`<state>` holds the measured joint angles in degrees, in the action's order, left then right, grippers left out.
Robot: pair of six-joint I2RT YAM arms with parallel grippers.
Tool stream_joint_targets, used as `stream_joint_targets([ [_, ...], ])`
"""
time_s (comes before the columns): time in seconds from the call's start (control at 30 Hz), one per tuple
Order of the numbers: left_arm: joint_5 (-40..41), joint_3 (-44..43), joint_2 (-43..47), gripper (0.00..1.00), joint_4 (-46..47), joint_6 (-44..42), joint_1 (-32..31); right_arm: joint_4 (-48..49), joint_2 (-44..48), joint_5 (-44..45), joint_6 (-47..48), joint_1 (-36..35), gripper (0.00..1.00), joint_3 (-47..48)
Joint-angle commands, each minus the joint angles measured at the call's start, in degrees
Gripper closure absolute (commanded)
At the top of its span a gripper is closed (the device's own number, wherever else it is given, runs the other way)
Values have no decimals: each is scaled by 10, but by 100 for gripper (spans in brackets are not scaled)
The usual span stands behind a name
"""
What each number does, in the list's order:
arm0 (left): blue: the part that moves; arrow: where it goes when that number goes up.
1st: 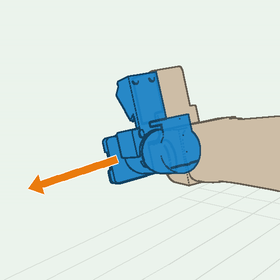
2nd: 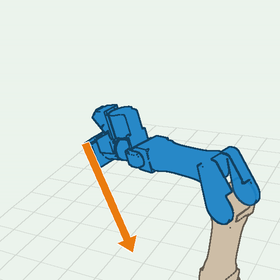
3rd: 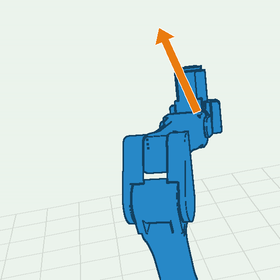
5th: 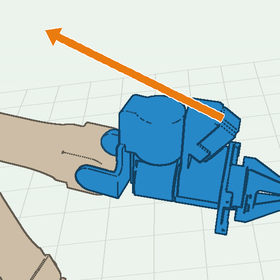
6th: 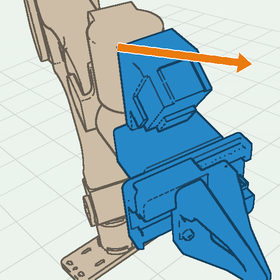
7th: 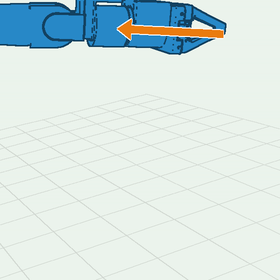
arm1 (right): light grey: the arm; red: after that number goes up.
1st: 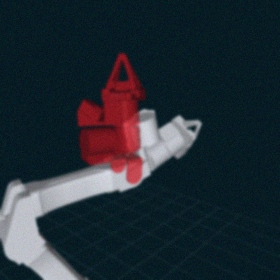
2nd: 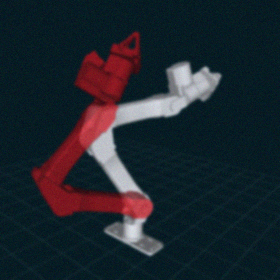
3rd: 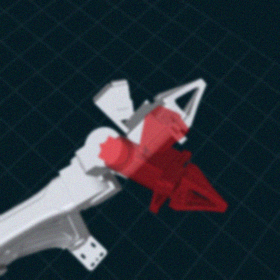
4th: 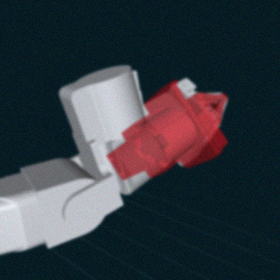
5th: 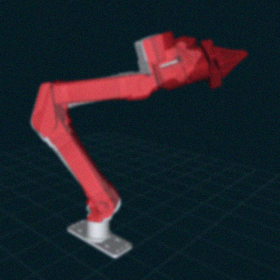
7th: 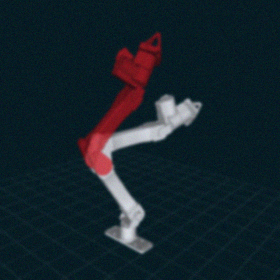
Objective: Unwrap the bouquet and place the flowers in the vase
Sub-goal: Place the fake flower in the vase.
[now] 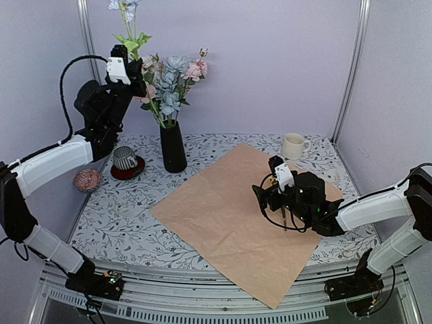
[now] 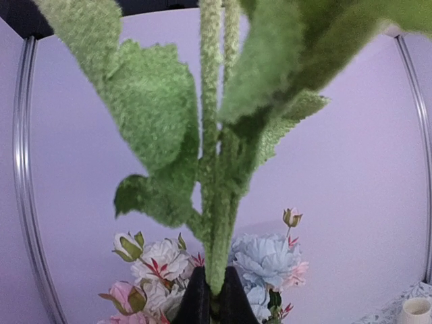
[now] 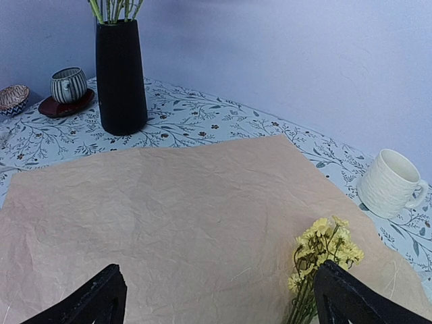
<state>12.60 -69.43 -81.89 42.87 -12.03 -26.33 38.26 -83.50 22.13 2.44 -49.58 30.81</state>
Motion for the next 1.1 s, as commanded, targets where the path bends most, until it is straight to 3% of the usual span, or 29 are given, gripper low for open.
stream_joint_targets([
  [0.0,23,-4,-34,100,21,-29,7,7,-7,-9,3,2,1,16],
  [0.43,4,-21,-117,100,-92,76,17,-2,-16,-15,4,1,1,25],
  [1.07,-16,53,-174,100,-106,174,25,-12,-22,-24,-2,2,1,31],
])
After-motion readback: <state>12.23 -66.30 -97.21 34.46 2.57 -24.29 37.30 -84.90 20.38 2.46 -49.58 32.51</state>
